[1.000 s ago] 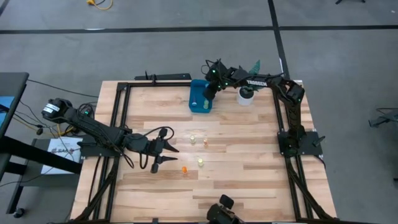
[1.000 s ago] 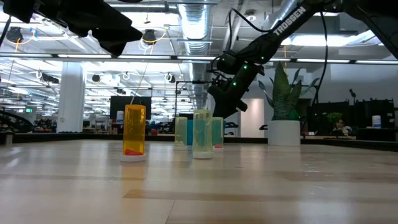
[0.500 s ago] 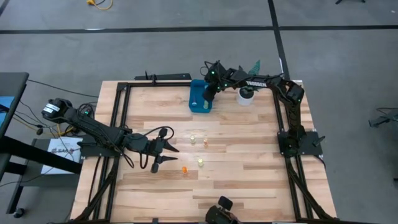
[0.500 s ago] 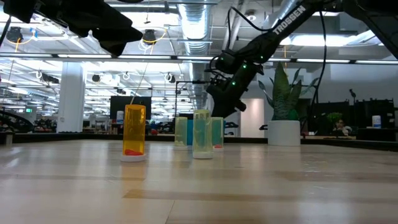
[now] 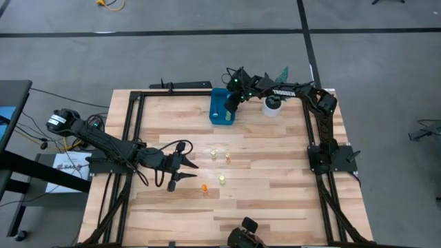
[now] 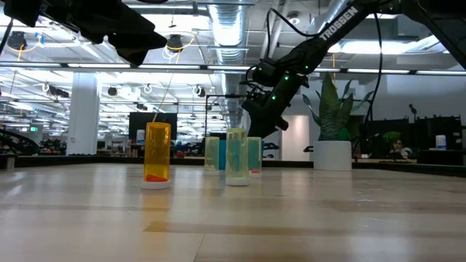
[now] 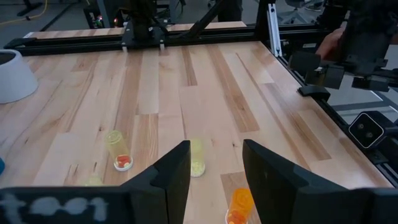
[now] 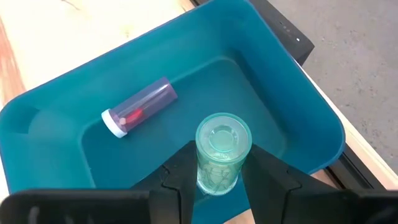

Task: Pick and place pill bottles into a basket
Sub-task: Put the green pill bottle into the blue container, then put the orange pill bottle into the blue container

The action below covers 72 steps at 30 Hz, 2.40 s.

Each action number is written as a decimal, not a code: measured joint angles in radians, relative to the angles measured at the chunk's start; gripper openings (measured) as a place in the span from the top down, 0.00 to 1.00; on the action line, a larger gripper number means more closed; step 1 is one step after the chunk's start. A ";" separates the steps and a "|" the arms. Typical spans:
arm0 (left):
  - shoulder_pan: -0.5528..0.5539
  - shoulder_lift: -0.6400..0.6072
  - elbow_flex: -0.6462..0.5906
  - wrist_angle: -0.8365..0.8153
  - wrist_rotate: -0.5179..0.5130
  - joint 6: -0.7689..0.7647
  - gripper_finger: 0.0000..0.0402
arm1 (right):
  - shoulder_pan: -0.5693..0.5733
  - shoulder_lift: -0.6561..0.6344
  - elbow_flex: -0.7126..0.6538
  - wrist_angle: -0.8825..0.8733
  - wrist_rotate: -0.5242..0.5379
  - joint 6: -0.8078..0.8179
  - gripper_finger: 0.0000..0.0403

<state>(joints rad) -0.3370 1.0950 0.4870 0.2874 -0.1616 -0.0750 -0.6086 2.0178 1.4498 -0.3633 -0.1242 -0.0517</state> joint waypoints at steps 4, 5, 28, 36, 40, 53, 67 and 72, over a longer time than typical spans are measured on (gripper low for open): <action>0.000 0.000 0.000 0.000 0.000 0.000 0.66 | 0.000 0.000 0.000 -0.001 0.000 0.000 0.73; 0.000 0.000 0.000 0.000 0.000 0.000 0.66 | 0.000 0.000 0.000 -0.001 0.001 0.000 0.73; 0.000 0.000 0.000 -0.013 0.000 0.000 0.66 | 0.000 0.000 0.003 -0.010 -0.002 -0.029 0.56; 0.000 0.000 0.000 -0.001 0.041 -0.071 0.66 | 0.010 -0.007 0.083 -0.159 -0.008 -0.035 0.58; 0.000 0.000 0.000 0.028 0.046 -0.060 0.66 | 0.027 -0.011 0.158 -0.315 -0.008 -0.060 0.58; -0.001 0.128 0.000 0.034 0.051 -0.085 0.66 | 0.135 -0.230 0.211 -0.497 -0.007 -0.048 0.58; -0.001 0.223 0.000 0.150 0.121 -0.092 0.66 | 0.349 -0.543 0.211 -0.702 -0.239 -0.175 0.58; -0.008 0.223 0.000 0.149 0.121 -0.096 0.66 | 0.426 -0.592 0.211 -0.790 -0.229 -0.059 0.58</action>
<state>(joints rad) -0.3450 1.3182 0.4866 0.4362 -0.0410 -0.1709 -0.1825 1.4262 1.6604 -1.1532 -0.3531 -0.1109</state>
